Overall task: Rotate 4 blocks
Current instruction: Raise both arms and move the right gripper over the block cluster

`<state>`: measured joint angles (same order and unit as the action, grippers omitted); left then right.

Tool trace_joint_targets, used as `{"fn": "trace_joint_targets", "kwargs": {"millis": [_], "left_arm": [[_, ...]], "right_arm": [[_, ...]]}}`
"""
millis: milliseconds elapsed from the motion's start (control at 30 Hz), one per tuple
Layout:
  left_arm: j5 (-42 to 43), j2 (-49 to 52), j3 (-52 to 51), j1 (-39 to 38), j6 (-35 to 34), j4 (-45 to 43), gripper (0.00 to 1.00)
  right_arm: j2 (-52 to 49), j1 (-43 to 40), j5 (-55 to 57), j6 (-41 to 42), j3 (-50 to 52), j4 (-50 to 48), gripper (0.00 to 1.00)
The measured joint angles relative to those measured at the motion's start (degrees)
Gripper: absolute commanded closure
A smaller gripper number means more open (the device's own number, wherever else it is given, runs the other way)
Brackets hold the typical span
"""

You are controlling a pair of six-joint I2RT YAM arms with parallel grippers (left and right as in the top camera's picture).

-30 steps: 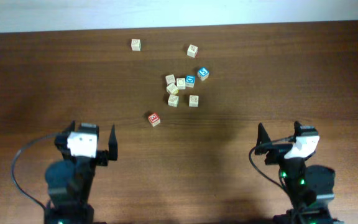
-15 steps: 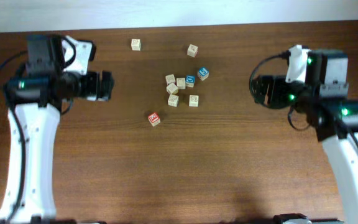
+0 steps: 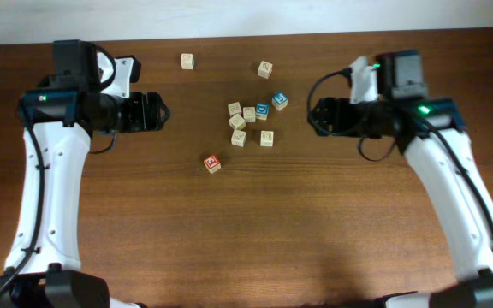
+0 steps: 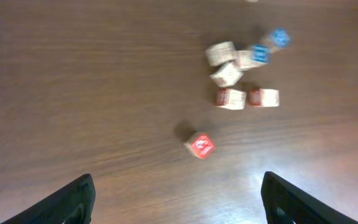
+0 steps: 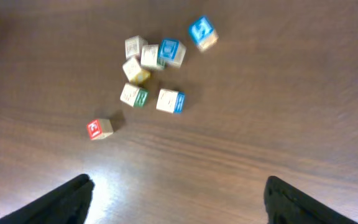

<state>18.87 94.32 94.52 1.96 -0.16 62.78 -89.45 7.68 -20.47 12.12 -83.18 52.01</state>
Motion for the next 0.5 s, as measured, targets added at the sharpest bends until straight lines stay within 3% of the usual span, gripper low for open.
{"fn": "trace_joint_targets", "kwargs": {"millis": [133, 233, 500], "left_arm": [[-10.2, 0.1, 0.0, -3.9, -9.3, -1.4, 0.13], [-15.0, 1.3, 0.0, -4.9, -15.1, -2.6, 0.1], [-21.5, 8.6, 0.1, -4.9, -17.8, -3.9, 0.05]], "right_arm": [[-9.4, 3.3, 0.7, 3.3, -7.8, 2.4, 0.26], [-17.4, 4.3, 4.0, 8.5, -15.3, 2.4, 0.28], [-30.4, 11.4, 12.3, 16.5, -16.4, -8.5, 0.37]]}}
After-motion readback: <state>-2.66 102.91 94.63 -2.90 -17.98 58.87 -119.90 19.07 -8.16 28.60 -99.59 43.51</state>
